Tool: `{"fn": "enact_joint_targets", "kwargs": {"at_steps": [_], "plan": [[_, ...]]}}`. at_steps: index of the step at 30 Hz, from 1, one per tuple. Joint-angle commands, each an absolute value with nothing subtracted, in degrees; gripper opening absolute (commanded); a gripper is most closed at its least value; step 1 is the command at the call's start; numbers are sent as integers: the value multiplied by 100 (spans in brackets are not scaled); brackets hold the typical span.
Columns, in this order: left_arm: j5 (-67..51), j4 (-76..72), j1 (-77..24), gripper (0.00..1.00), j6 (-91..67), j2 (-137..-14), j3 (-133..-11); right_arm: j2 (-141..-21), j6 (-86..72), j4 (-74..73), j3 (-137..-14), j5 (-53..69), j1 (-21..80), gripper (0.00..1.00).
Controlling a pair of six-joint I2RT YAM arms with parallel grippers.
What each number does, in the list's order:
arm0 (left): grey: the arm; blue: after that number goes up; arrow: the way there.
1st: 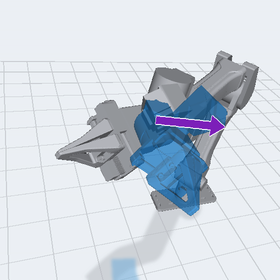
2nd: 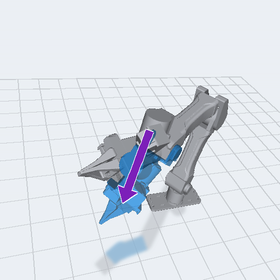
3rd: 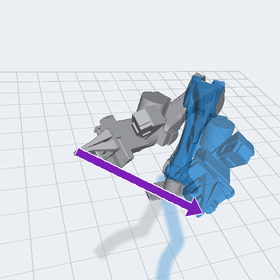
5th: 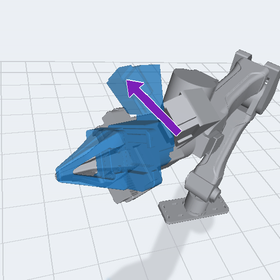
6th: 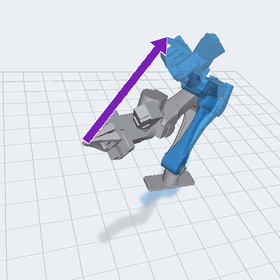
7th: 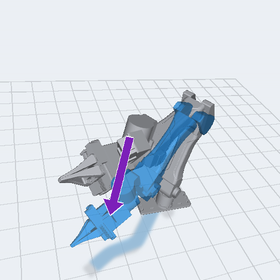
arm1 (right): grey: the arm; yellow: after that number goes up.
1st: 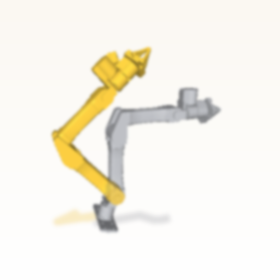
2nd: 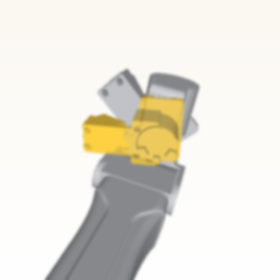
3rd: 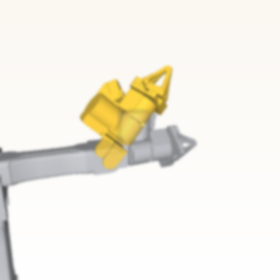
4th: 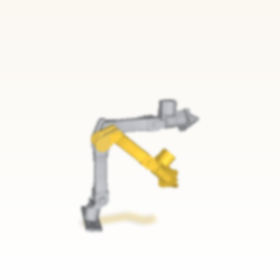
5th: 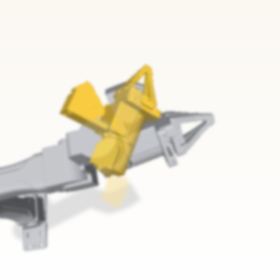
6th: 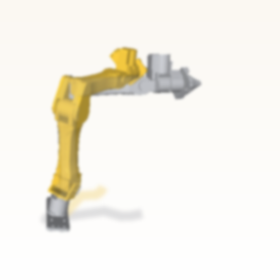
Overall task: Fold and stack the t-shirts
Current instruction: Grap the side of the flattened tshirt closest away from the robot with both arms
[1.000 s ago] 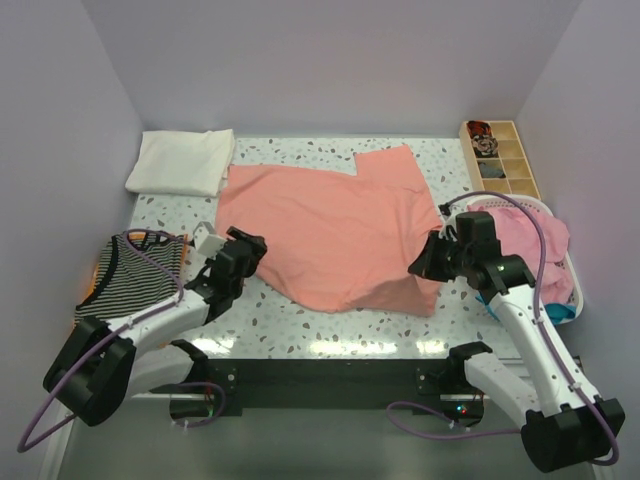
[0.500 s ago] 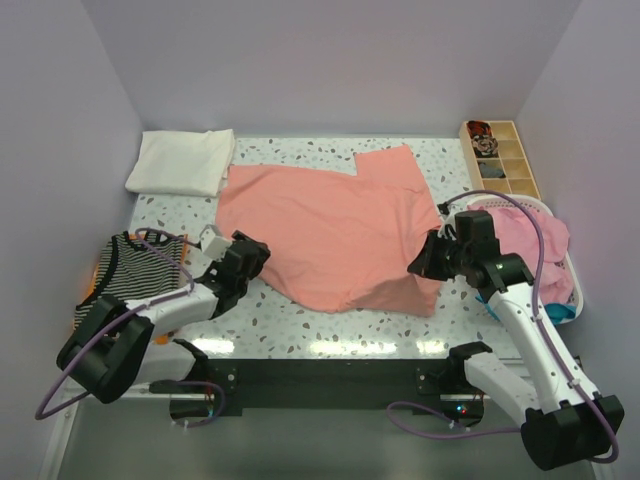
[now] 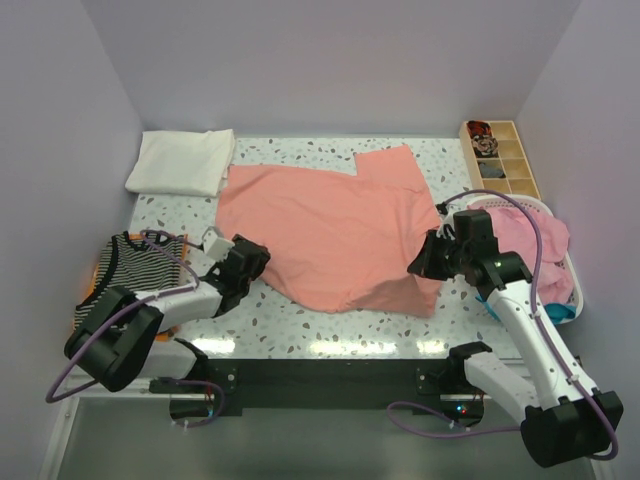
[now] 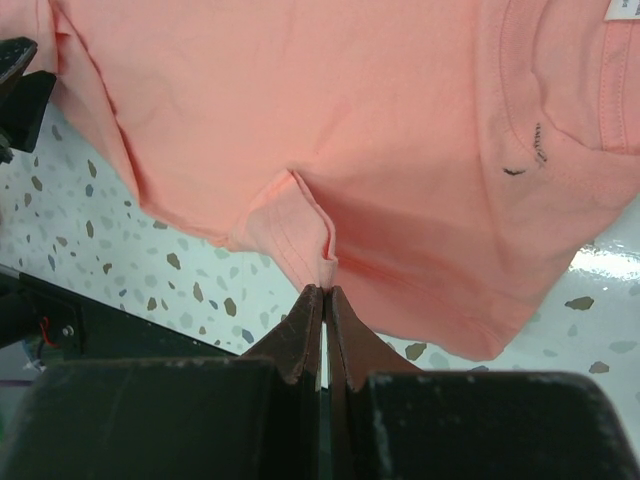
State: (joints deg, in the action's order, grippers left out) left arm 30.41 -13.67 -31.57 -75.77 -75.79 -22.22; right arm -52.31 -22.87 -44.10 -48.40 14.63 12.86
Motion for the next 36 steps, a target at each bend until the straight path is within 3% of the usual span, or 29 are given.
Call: {"fn": "enact_joint_targets", "kwargs": {"at_steps": [1, 5, 7, 13, 21, 36], "plan": [[3181, -1775, -3155, 49, -7690, -7673, -2145, -5247, -2189, -4307, -4896, 1468, 1309, 0], [3234, -1889, -3155, 24, -7673, -7795, -2145, -5256, -2180, -4333, -4913, 1459, 1301, 0], [3243, -1925, -3155, 22, -7673, -7840, -2153, -5256, -2171, -4359, -4931, 1441, 1301, 0], [3225, -1951, -3138, 0, -7594, -7901, -2180, -5229, -2171, -4403, -4957, 1397, 1309, 0], [3418, -1653, -3006, 0, -7094, -7533, -2293, -5194, -2171, -4430, -4992, 1389, 1301, 0], [3375, 2291, -2962, 0, -4368, -5740, -4121, -5010, -2100, -4992, -5063, 1502, 1301, 0]]}}
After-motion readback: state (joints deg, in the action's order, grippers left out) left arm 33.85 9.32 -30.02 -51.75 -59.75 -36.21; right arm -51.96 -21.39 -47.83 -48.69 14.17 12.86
